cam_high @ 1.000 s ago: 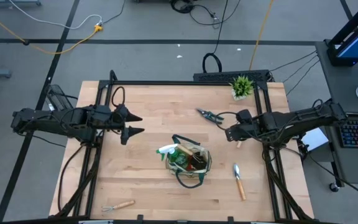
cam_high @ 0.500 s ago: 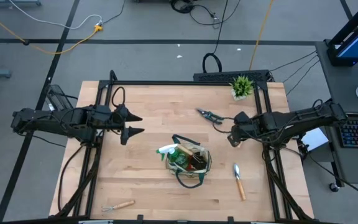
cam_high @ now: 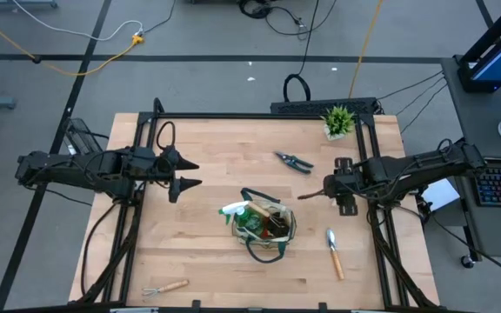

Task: Pick & Place Garden tools in Gardening bag
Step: Put the top brown trowel into the gardening bag

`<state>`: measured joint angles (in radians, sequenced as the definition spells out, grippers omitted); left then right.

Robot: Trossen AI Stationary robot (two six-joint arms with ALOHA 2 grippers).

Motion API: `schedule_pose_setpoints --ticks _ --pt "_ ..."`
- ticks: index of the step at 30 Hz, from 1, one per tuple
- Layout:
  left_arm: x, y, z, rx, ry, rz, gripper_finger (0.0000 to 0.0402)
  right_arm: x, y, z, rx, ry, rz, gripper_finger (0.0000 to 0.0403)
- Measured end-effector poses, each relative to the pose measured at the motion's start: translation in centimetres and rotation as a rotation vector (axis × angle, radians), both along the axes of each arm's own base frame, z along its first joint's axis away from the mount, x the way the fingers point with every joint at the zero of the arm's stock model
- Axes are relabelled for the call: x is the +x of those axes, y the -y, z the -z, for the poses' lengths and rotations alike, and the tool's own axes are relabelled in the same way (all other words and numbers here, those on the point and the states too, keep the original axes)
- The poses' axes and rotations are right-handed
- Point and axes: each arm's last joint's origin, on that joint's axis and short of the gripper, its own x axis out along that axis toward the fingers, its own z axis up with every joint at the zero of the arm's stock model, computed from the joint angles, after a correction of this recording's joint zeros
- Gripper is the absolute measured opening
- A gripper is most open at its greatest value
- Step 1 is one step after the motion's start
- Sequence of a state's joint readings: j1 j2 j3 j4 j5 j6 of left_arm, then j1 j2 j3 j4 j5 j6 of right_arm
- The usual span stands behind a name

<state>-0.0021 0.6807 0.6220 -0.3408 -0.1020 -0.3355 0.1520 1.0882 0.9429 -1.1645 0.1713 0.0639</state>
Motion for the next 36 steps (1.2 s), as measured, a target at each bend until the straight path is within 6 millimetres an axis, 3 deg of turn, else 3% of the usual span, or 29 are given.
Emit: schedule_pose_setpoints --ticks 8,18,36 --pt "0.0 0.0 0.0 0.008 -0.001 0.003 0.028 -0.8 -0.1 2.7 0.037 -0.106 -0.147 0.0217" --pt "0.0 0.0 0.0 0.009 -0.002 0.002 0.028 -0.6 0.0 3.0 0.008 -0.114 -0.14 0.0217" --pt "0.0 0.0 0.0 0.014 -0.005 0.005 0.028 2.1 -0.4 7.3 -0.038 -0.387 -0.128 0.0217"
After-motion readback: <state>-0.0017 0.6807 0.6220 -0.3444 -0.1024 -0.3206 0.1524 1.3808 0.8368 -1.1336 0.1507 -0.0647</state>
